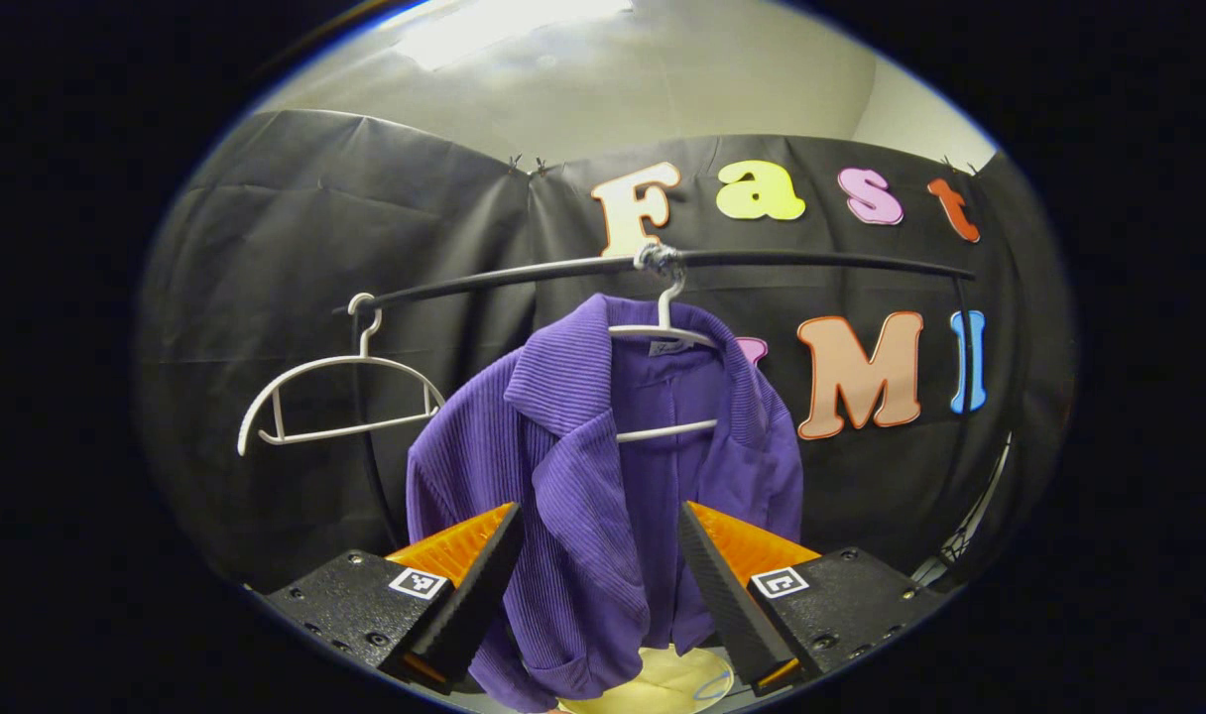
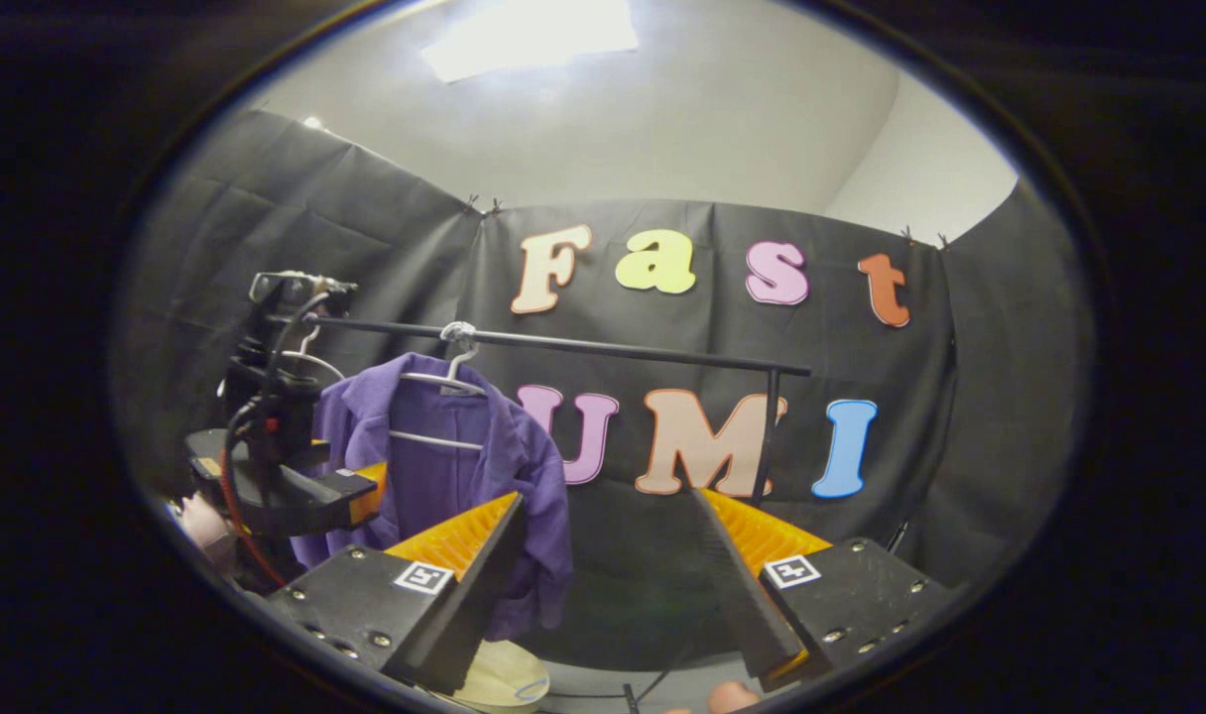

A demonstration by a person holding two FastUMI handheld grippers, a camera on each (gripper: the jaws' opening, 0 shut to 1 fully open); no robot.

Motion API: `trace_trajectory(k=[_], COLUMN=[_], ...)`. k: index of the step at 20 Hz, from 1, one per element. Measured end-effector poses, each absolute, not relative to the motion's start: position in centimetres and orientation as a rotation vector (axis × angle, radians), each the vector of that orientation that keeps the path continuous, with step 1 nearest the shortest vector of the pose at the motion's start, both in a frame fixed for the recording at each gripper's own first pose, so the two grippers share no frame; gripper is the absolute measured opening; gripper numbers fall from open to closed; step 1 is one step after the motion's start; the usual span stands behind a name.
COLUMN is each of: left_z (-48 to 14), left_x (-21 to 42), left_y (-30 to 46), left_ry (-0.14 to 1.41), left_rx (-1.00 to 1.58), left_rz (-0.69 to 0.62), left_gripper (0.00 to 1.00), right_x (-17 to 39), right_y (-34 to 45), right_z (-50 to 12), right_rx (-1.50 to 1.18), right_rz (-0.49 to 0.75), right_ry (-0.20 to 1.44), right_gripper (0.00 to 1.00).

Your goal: Grasp the clothes on the hanger with both hands and then place them into the laundry hamper below.

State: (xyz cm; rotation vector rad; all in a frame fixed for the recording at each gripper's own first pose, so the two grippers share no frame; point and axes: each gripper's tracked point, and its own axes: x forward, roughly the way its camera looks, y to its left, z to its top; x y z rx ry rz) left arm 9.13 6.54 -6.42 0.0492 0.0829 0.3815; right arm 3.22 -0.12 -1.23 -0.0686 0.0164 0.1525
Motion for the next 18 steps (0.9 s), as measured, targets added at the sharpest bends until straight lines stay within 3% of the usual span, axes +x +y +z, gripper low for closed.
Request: trace_trajectory(k=[6,8,11,12,15,18], left_z=[-8.7,-8.6,-8.9,-9.0,-8.7,-8.3], left_x=[11.7,12.2,12.9,12.9,12.5,11.9], left_y=[8.9,9.1,8.9,8.9,8.9,9.4], left_ry=[0.122,0.120,0.129,0.135,0.130,0.132], left_rx=[0.043,0.058,0.085,0.087,0.082,0.086], left_rz=[0.414,0.379,0.302,0.273,0.213,0.176], left_gripper=[0.96,0.91,0.59,0.53,0.17,0.05], right_x=[3.6,3.9,4.5,4.8,5.5,6.4], right_y=[0.0,0.2,1.1,1.5,2.9,5.1], right_z=[-2.2,-2.8,-3.7,-4.0,-5.6,-7.2], right_rx=[-0.089,-0.088,-0.074,-0.072,-0.056,-0.033], right_rz=[0.117,0.101,0.096,0.097,0.104,0.114], right_ry=[0.025,0.028,0.029,0.030,0.045,0.069], right_gripper=[0.94,0.94,0.95,0.95,0.95,0.98])
